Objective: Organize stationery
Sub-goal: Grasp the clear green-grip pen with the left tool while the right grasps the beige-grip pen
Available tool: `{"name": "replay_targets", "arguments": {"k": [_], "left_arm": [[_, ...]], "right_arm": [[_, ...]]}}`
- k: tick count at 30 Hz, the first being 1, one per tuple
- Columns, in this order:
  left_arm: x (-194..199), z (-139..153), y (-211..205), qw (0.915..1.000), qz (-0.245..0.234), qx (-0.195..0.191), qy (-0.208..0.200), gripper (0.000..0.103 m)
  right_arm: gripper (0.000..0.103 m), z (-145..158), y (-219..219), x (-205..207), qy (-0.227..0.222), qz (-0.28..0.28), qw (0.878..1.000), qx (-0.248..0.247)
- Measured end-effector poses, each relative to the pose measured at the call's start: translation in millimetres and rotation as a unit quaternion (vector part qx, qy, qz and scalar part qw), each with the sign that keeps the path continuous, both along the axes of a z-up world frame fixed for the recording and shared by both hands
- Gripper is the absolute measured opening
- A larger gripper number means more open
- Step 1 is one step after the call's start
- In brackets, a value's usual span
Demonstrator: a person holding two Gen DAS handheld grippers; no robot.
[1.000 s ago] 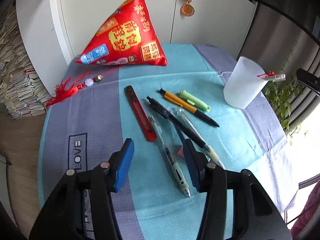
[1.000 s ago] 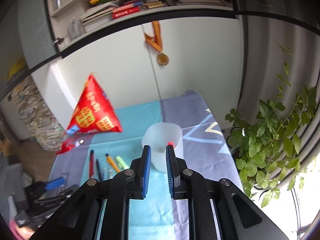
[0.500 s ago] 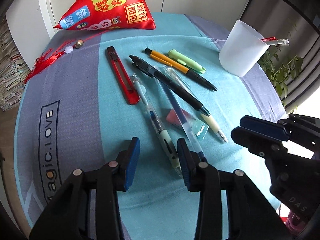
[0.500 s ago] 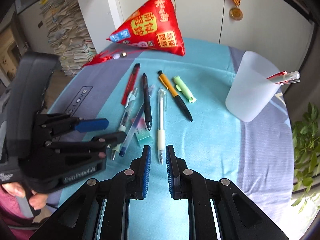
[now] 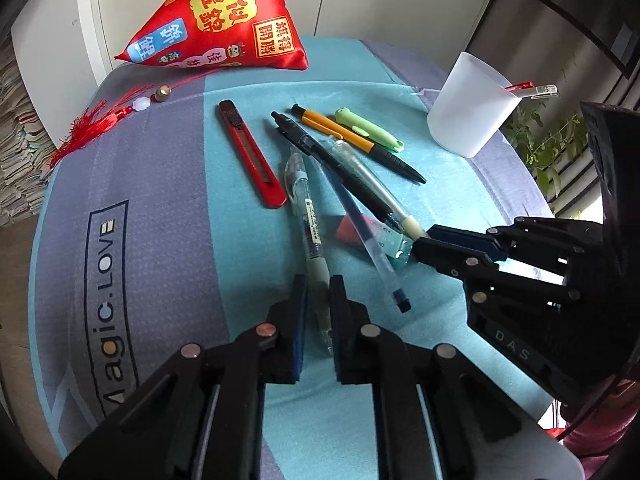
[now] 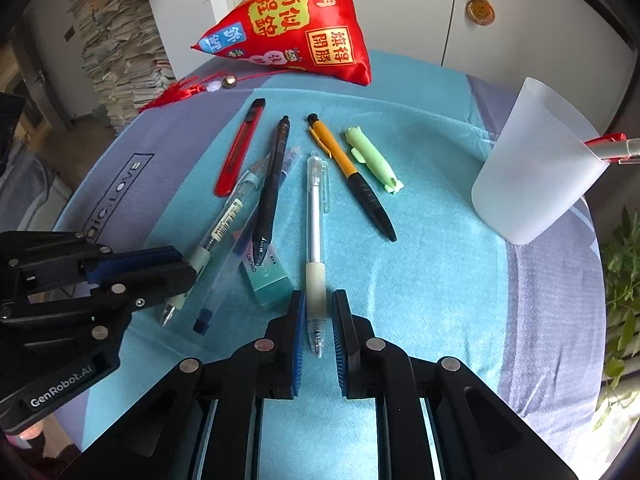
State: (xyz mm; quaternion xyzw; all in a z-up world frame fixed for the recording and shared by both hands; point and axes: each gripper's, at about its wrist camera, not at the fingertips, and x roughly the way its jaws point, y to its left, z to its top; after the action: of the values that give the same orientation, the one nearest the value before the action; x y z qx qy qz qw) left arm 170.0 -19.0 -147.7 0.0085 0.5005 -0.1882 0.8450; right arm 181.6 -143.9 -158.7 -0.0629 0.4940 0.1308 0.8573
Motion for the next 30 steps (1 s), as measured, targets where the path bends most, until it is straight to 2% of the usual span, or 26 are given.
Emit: {"name": "replay_targets", "arguments": {"k": [7,10,14,15,16,18,19,21,22,24,25,27,30], "left_arm": [[-14.3,-2.2,12.4,0.9995,-0.014,0.027,0.005,0.008],[-24.1,-7.2,20.6,0.9992,-0.020,0.027,0.020,0.008],[-28.1,0.3,22.4,0.9998,-0.011,0.017,0.005,0.009],[-27.2,3.3,19.6,0.9999,-0.010,0.013,0.000,0.016],[-26.1,5.7,15.3,0.9999,-0.010,0.012,-0.004,0.033],[-23.6,9.2,2.1,0.9996,-0.014,0.015,-0.019,0.058],[-22.8,9.6,-3.9,0.9992,-0.019,0.021,-0.027,0.058],[-19.5,4.3,-17.8,0.9979,-0.029,0.048,-0.032,0.055],[-16.2,-1.4,-23.5,0.9972,-0.028,0.065,-0.026,0.049],[-9.5,-10.2,-26.3,0.9972,-0.026,0.070,-0.005,0.029],[-9.9,-9.7,-26.4,0.9970,-0.024,0.070,-0.020,0.026],[-8.5,-13.4,-26.0,0.9972,-0.024,0.070,-0.015,0.013],[-7.4,-15.9,-17.9,0.9981,-0.018,0.059,0.002,0.011]], "right_arm": [[0.011,13.5,-13.4,-22.1,0.009,0.010,1.000,0.004],[0.011,18.3,-23.8,-47.3,0.016,0.028,0.999,-0.001],[0.011,16.7,-39.7,-77.1,0.026,0.030,0.999,-0.004],[0.011,15.5,-43.6,-82.3,0.028,0.027,0.999,0.000],[0.011,14.2,-46.3,-85.0,0.028,0.024,0.999,0.002],[0.011,11.6,-49.6,-88.1,0.028,0.016,0.999,0.004],[0.011,11.0,-50.6,-88.6,0.028,0.011,1.000,0.007],[0.011,11.2,-51.0,-89.2,0.025,0.006,1.000,0.013],[0.011,11.7,-50.1,-88.4,0.023,0.004,1.000,0.016],[0.011,12.7,-48.2,-88.7,0.020,0.005,1.000,0.020],[0.011,12.8,-47.4,-89.3,0.020,0.005,1.000,0.022],[0.011,11.7,-46.9,-89.9,0.021,0.006,0.999,0.025],[0.011,9.0,-48.9,-90.8,0.025,0.005,0.999,0.028]]}}
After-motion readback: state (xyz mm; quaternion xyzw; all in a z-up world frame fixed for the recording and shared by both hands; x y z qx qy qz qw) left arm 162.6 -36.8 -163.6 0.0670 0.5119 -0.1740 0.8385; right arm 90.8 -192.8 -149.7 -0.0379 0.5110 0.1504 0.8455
